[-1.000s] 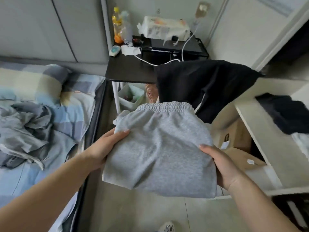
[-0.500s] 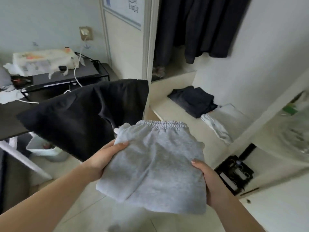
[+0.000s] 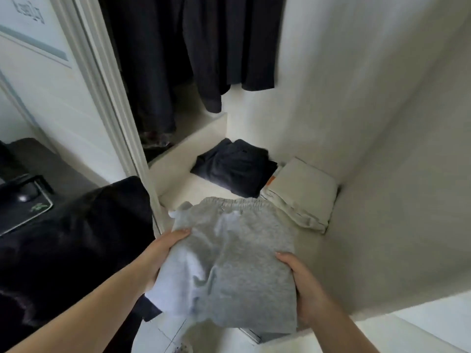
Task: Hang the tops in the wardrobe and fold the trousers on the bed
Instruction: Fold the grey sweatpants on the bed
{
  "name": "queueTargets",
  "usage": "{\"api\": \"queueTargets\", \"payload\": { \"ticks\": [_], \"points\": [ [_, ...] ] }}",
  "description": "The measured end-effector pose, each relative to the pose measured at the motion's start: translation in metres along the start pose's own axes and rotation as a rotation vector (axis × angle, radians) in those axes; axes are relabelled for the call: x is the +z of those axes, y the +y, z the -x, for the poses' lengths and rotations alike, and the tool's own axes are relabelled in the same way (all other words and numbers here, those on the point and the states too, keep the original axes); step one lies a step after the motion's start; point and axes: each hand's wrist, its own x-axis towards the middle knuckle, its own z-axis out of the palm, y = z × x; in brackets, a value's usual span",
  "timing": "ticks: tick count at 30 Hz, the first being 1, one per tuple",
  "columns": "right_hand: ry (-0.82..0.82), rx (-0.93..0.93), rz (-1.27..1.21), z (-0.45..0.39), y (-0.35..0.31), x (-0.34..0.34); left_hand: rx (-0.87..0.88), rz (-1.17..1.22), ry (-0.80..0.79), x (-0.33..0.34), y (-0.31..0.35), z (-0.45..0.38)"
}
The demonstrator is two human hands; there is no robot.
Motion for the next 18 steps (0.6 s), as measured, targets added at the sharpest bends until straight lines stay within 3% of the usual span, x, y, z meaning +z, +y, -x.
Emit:
{"api": "queueTargets", "payload": {
  "ticks": [8, 18],
  "points": [
    [0.174, -0.084, -0.154, -0.064, -0.052, 0.013, -0.115, -0.035, -0.188, 0.009, 0.067, -0.118],
    [0.139, -0.051, -0.259, -0.141, -0.101, -0.011, -0.164, -0.161, -0.308, 0.039, 0.104, -0.234]
  ]
}}
